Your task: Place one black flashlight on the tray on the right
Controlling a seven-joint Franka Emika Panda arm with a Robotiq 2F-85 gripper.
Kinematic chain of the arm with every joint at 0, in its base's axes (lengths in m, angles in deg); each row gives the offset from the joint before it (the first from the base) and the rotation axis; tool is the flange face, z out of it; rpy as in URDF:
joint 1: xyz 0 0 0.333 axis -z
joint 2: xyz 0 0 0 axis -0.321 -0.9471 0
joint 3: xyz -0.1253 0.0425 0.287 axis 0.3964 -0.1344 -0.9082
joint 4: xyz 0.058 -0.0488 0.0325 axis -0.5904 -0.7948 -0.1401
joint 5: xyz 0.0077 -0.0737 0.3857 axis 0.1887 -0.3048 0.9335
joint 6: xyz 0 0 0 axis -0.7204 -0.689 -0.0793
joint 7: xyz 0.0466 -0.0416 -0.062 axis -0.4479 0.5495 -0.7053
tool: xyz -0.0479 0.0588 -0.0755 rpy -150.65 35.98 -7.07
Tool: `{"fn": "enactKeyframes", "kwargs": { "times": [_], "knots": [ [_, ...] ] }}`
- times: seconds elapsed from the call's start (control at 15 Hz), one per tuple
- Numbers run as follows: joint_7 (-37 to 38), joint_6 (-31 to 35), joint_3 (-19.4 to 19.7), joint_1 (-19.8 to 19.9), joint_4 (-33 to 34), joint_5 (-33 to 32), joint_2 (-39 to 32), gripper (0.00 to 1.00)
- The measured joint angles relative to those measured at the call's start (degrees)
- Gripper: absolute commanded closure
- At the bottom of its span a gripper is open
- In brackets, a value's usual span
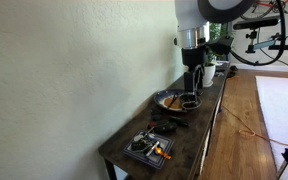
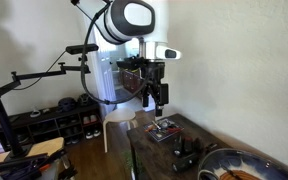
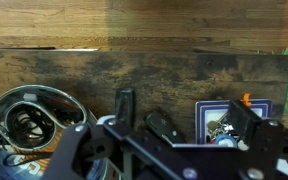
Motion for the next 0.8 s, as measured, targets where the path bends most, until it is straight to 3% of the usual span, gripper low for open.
{"fn": "enactKeyframes", "kwargs": {
  "times": [0.4, 0.8],
  "knots": [
    [0.80, 6.81, 2.01, 1.07, 0.77, 0.00, -6.52, 0.00],
    [0.82, 8.10, 3.26, 1.08, 3.43, -0.78, -11.33, 0.00]
  ]
}}
